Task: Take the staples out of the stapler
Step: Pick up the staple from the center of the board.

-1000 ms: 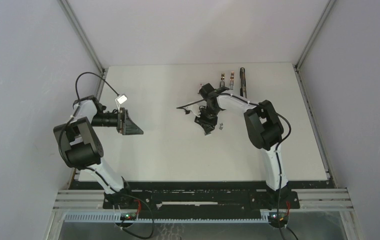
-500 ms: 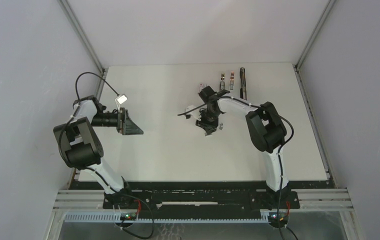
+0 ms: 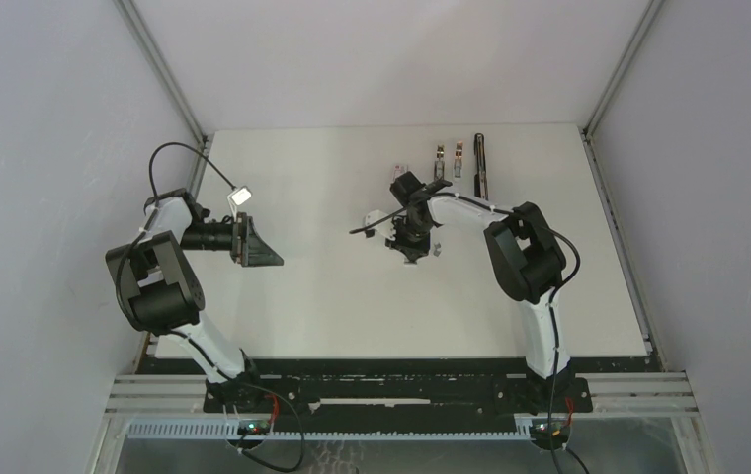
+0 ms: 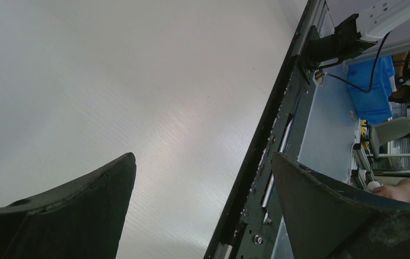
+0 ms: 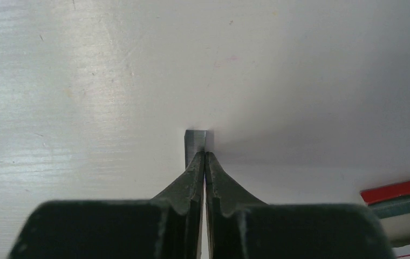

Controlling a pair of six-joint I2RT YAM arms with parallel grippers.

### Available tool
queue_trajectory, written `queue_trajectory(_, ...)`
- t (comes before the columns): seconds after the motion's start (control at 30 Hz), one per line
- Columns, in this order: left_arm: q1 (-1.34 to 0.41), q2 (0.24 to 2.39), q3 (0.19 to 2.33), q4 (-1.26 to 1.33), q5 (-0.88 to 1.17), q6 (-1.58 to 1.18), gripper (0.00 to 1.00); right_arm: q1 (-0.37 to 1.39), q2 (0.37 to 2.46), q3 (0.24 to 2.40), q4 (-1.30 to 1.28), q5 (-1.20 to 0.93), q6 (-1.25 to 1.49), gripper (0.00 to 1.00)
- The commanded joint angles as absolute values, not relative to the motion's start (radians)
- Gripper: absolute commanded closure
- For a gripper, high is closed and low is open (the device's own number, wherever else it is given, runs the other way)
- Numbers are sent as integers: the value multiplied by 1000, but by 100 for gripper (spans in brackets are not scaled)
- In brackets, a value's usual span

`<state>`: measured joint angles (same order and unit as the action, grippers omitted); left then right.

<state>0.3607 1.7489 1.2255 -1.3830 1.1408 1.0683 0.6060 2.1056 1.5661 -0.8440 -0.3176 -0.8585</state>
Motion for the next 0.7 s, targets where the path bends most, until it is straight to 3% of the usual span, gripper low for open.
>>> queue_trajectory(0.0, 368, 1744, 1278, -1401, 1178, 1100, 0, 618, 2109, 1569, -847, -306, -847, 100)
queue_trajectory(0.67, 368, 1743, 1277, -1401, 1176, 1102, 0, 554, 2080, 1709, -828, -217, -411, 100)
